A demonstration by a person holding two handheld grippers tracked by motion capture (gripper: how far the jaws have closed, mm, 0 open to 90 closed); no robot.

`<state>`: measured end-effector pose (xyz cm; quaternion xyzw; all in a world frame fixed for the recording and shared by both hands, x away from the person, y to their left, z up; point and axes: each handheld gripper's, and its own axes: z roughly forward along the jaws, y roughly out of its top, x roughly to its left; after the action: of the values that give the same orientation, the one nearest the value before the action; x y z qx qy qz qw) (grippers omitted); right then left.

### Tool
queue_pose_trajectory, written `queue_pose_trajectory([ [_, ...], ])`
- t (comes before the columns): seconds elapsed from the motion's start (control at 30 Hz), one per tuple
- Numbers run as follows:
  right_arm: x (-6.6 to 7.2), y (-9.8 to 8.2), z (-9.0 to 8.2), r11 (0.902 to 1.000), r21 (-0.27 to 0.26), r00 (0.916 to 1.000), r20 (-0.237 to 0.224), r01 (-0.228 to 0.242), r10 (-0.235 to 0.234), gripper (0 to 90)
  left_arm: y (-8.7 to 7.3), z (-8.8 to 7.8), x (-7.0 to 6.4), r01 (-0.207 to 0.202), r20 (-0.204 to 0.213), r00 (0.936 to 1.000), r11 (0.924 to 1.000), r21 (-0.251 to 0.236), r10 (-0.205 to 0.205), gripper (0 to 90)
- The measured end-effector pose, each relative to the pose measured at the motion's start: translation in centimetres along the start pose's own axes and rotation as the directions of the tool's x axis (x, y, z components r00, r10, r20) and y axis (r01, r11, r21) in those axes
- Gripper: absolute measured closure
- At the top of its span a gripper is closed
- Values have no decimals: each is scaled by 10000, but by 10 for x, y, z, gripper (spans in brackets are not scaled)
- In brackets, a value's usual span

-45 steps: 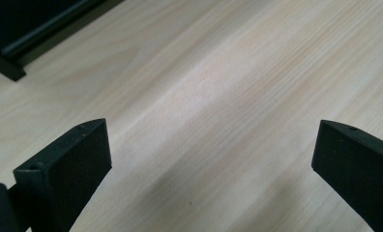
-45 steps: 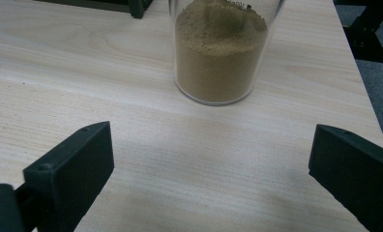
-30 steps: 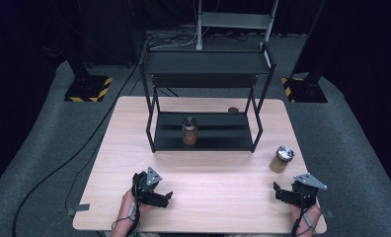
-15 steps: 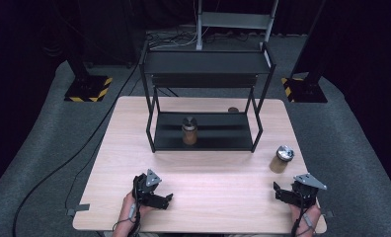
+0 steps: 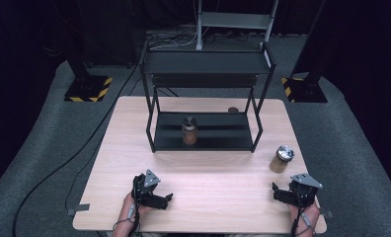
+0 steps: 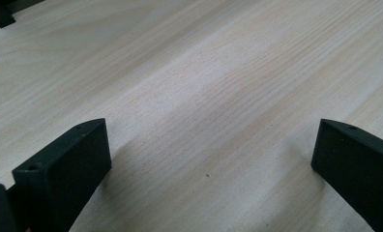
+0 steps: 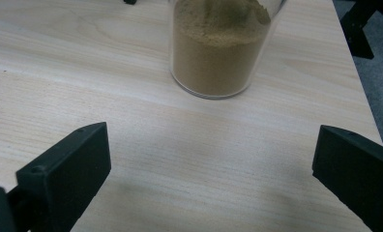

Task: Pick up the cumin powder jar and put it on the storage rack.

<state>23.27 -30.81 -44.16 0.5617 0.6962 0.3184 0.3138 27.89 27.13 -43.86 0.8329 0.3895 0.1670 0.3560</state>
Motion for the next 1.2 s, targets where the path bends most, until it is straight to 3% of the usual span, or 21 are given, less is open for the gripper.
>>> queue_pose_trajectory([
  [0.23, -9, 17, 2, 9994, -331, 9997, -216, -139, 132, 0, 1, 1, 5, -143, 192, 9997, 9999, 2, 143, 1],
  [0.37, -10, 29, 10, 9989, -464, 10000, -10, 31, -31, 0, 0, 0, 2, -279, 78, 9996, 9996, -57, 280, 0],
  [0.47, -12, 36, 17, 9989, -467, 10000, -30, 40, -41, 0, 1, 1, 6, -113, 223, 9997, 9999, 18, 113, 0],
  [0.73, -17, 53, 33, 9989, -415, 9995, -225, 204, -214, 0, 1, 1, 5, -119, 217, 9997, 9999, 24, 119, 0],
  [1.07, -20, 61, 48, 9996, -201, 9991, -369, 192, -199, 0, 1, 1, 5, -138, 201, 9997, 9999, 10, 137, 0],
  [1.2, -26, 57, 51, 9996, -288, 9982, -593, -69, 52, 101, 1, 1, 5, -133, 196, 9997, 9999, 8, 133, 0],
])
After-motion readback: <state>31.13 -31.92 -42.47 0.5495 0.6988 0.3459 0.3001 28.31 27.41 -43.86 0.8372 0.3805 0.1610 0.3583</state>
